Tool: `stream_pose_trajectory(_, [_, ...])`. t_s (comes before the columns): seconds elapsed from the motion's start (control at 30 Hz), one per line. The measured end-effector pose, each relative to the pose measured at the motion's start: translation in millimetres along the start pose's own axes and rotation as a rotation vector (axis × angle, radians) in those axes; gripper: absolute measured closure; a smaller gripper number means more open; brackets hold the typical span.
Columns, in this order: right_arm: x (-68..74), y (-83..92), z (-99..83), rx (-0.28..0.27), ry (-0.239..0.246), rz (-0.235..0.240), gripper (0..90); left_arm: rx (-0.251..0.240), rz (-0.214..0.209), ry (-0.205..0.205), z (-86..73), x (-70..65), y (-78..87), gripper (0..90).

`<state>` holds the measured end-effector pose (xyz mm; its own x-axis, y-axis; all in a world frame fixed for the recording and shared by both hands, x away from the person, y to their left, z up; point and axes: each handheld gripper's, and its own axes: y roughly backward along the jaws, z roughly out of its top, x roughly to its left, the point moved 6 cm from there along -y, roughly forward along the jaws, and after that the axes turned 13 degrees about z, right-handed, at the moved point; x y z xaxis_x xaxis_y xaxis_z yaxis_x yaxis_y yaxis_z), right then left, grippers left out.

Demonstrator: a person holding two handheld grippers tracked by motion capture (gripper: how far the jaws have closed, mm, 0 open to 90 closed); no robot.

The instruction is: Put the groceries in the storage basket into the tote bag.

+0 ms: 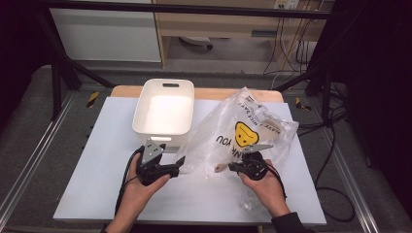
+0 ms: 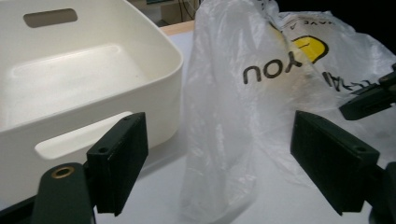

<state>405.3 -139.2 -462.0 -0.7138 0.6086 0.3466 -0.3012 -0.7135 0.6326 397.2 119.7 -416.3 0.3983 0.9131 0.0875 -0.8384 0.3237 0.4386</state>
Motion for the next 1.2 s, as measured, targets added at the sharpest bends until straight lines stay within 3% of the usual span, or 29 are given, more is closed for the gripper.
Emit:
stream_pose_trajectory(0.4, [3.3,-11.1,-12.2,0.062,0.002,0.014,88.9,0.06,-0.009,-0.021,-19.6,-6.4,-16.0,18.7])
stream_pose_trajectory(0.73, [4.1,-13.1,-12.1,0.059,0.029,0.006,77.4,0.092,-0.014,-0.041,-25.3,-12.4,-31.1,18.2])
stream_pose_trajectory(1.0, [2.9,-9.9,-10.4,0.037,0.035,-0.007,59.1,0.092,0.014,-0.023,-25.7,-7.0,-35.5,18.6])
stream_pose_trajectory(1.2, [9.3,-5.1,-10.3,0.014,0.065,-0.023,37.3,0.085,0.023,-0.017,-22.8,-4.6,-37.8,19.2])
